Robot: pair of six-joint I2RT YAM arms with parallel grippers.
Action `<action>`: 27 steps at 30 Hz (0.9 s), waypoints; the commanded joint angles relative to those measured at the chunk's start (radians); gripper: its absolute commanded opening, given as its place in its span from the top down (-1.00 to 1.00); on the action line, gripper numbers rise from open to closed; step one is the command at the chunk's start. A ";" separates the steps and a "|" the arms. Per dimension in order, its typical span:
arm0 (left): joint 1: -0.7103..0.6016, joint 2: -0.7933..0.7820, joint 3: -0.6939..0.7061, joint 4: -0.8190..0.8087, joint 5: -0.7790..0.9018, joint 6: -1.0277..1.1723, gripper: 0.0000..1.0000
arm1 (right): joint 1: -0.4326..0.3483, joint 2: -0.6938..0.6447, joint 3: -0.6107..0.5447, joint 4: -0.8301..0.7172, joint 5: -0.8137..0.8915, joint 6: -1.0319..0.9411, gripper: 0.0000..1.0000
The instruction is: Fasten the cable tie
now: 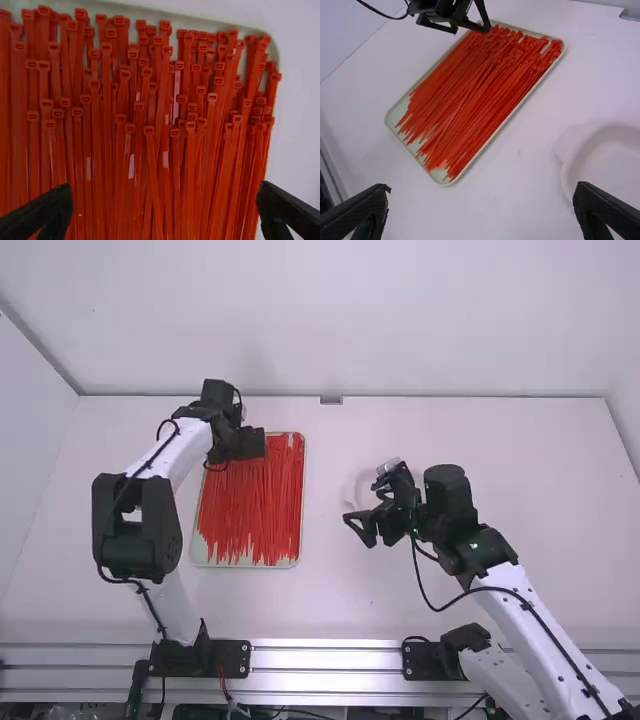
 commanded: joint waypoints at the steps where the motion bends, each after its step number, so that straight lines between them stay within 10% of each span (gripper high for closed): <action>1: -0.007 0.006 0.026 -0.001 0.001 0.011 -0.66 | 0.002 0.006 0.034 -0.001 -0.010 -0.004 -0.97; 27: -0.007 0.029 -0.139 0.209 0.002 -0.008 -0.55 | 0.000 0.006 0.034 -0.012 -0.006 -0.008 -0.97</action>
